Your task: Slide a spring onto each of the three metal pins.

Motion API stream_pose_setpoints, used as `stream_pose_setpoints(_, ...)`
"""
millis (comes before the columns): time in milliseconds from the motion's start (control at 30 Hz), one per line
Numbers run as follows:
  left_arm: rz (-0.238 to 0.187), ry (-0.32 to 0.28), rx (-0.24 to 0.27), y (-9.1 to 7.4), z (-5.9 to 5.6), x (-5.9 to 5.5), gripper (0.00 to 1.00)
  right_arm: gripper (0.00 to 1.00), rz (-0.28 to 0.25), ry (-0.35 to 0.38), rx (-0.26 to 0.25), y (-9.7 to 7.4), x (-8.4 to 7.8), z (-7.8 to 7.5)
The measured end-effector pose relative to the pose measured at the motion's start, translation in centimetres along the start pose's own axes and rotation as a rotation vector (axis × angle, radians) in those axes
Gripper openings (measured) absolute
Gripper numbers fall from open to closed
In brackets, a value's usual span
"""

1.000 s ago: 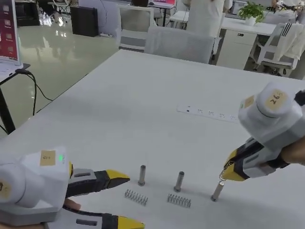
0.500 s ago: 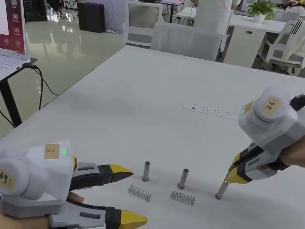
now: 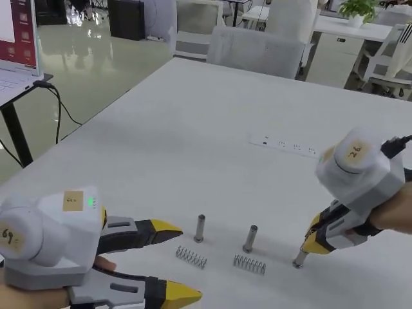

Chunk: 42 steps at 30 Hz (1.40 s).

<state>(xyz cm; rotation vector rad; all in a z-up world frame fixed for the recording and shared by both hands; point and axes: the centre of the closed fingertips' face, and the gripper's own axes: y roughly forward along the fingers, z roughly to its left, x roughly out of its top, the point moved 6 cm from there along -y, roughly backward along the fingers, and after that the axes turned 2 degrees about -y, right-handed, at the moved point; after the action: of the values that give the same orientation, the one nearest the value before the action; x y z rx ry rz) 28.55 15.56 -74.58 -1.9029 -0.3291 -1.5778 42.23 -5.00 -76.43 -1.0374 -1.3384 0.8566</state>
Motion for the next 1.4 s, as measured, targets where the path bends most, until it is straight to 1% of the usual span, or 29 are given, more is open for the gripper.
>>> stream_pose_setpoints(67,0.002,0.001,-0.001,0.0,0.0,0.0,0.48,0.08,0.008,-0.005,0.001,0.5,-0.1,0.1)
stream_pose_setpoints(200,0.003,0.001,-0.002,0.0,0.0,0.0,0.48,0.08,0.006,0.007,0.005,1.2,-0.4,0.1)
stream_pose_setpoints(367,0.002,0.001,-0.001,0.0,0.0,0.0,0.48,0.08,0.016,0.004,0.003,2.0,-0.6,0.1)
stream_pose_setpoints(633,0.004,0.001,-0.004,0.0,0.1,-0.1,0.48,0.08,0.02,0.01,-0.001,2.6,-0.9,0.1)
stream_pose_setpoints(767,0.005,0.0,-0.006,0.1,0.1,-0.1,0.48,0.09,0.016,0.017,-0.002,2.6,-0.9,0.0)
stream_pose_setpoints(867,0.006,0.001,-0.008,0.1,0.1,-0.1,0.48,0.09,0.024,0.013,-0.006,2.7,-1.0,0.0)
stream_pose_setpoints(933,0.007,0.002,-0.008,0.1,0.1,-0.1,0.48,0.12,0.033,0.006,-0.006,2.9,-1.1,0.0)
stream_pose_setpoints(967,0.007,0.002,-0.008,0.1,0.1,-0.1,0.48,0.14,0.029,0.005,-0.008,2.9,-1.1,0.1)
stream_pose_setpoints(1033,0.008,0.002,-0.007,0.1,0.0,-0.1,0.48,0.15,0.025,0.01,0.0,2.9,-1.0,0.3)
stream_pose_setpoints(1133,0.008,0.001,-0.009,0.1,0.0,-0.1,0.48,0.17,0.023,0.005,-0.011,2.9,-1.0,0.2)
stream_pose_setpoints(1400,0.009,0.004,-0.016,0.1,-0.1,-0.1,0.48,0.22,0.001,-0.001,-0.027,1.9,-1.0,0.4)
